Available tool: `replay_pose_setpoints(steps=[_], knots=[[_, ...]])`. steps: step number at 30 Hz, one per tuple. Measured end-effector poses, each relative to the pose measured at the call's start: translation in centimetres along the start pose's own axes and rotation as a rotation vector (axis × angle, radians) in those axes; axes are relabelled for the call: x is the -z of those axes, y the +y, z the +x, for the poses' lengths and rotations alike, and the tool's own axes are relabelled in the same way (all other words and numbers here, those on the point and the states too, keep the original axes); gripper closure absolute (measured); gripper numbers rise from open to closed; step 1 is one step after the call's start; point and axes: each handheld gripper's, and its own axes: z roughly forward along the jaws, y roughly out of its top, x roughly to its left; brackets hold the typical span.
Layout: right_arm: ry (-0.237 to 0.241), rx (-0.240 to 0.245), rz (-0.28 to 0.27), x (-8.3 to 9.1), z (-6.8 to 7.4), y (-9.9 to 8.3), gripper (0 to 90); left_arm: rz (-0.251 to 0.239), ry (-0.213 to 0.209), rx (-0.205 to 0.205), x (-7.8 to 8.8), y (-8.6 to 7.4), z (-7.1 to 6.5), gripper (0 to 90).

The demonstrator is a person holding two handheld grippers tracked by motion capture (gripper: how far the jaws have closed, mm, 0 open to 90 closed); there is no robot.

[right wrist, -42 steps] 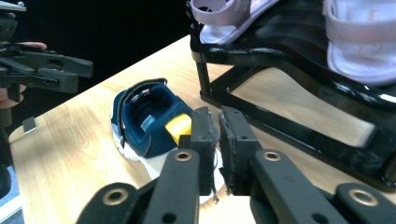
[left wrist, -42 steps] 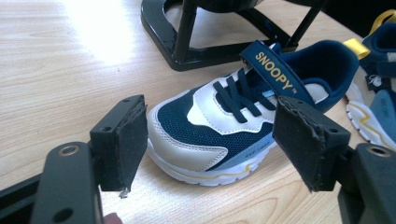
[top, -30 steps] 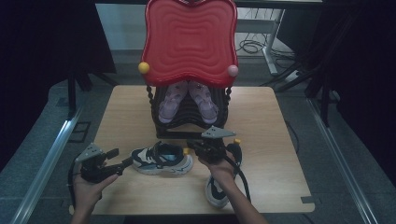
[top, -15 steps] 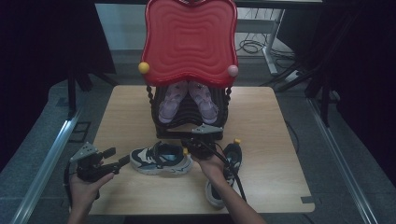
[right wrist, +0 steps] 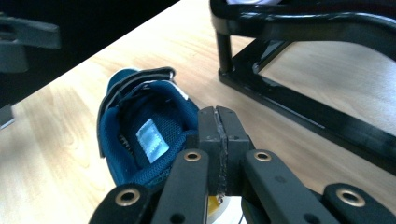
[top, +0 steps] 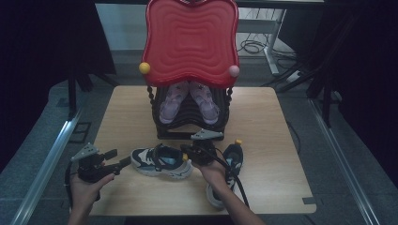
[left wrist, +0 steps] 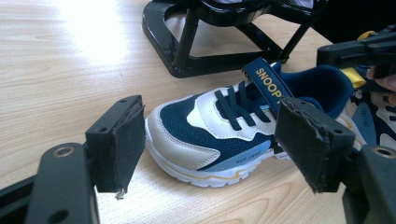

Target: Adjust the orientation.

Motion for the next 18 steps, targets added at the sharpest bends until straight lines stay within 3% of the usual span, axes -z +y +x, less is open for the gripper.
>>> replay_pose_setpoints(steps=[5,10,18], knots=[[-0.001,0.043,0.010,0.5,1.3,-0.5,89.6,0.005,-0.002,0.015,-0.1,-0.1,0.1,24.9],[0.008,0.054,0.014,0.7,1.8,-0.8,89.7,0.009,-0.003,0.019,-0.2,-0.1,0.1,25.0],[0.064,0.077,0.030,1.1,3.5,-1.6,89.6,0.017,-0.007,0.028,-0.2,-0.1,0.2,25.3]])
